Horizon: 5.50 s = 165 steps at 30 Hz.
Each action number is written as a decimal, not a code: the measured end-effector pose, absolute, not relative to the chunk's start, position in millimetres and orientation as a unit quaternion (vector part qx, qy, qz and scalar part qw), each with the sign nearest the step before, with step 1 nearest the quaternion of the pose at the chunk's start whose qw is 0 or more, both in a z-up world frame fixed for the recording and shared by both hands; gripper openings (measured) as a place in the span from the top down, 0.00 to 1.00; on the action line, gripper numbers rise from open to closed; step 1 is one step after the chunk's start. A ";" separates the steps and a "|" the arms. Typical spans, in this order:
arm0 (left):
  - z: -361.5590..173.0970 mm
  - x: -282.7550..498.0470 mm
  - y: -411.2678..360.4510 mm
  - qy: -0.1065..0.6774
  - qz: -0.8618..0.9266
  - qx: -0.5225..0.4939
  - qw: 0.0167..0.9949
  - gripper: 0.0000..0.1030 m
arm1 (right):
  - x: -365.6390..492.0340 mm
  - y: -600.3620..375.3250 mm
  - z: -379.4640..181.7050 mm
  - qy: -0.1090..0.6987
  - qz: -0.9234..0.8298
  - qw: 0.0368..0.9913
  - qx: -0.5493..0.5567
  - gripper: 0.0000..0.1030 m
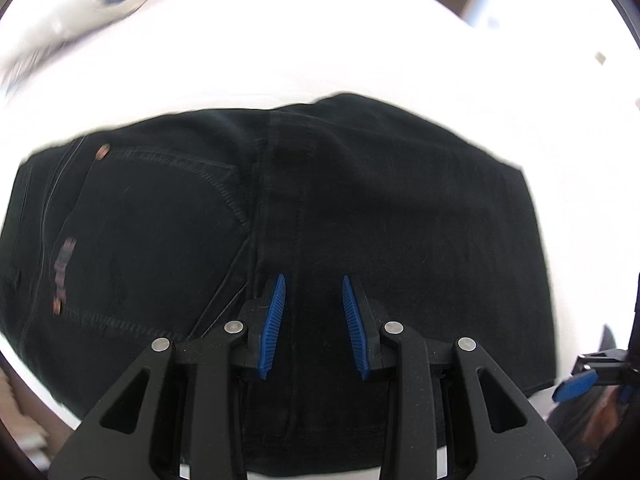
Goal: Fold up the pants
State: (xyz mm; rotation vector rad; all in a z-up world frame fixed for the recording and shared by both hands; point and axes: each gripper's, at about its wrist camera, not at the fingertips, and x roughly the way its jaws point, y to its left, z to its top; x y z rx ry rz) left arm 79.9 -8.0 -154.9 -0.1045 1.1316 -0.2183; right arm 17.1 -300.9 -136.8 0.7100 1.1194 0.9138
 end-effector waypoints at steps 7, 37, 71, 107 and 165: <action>-123.4 38.1 93.6 0.476 -0.030 -0.197 0.857 0.49 | 64.7 -302.6 -119.6 0.457 0.392 0.725 0.334 0.22; -236.5 2.9 304.0 0.353 0.020 -0.604 0.715 0.50 | 72.0 -291.9 -161.0 0.491 0.333 0.693 0.410 0.28; -208.1 20.5 295.9 0.331 0.027 -0.601 0.727 0.87 | 204.2 -112.3 -195.8 0.588 0.350 0.667 0.294 0.28; -75.7 51.5 -59.6 0.416 -0.168 -0.053 0.892 0.87 | 179.1 -264.6 -134.7 0.510 0.353 0.646 0.445 0.08; -114.2 27.7 -151.1 0.457 -0.266 0.036 0.848 0.24 | 107.8 -390.7 -155.6 0.501 0.185 0.766 0.359 0.56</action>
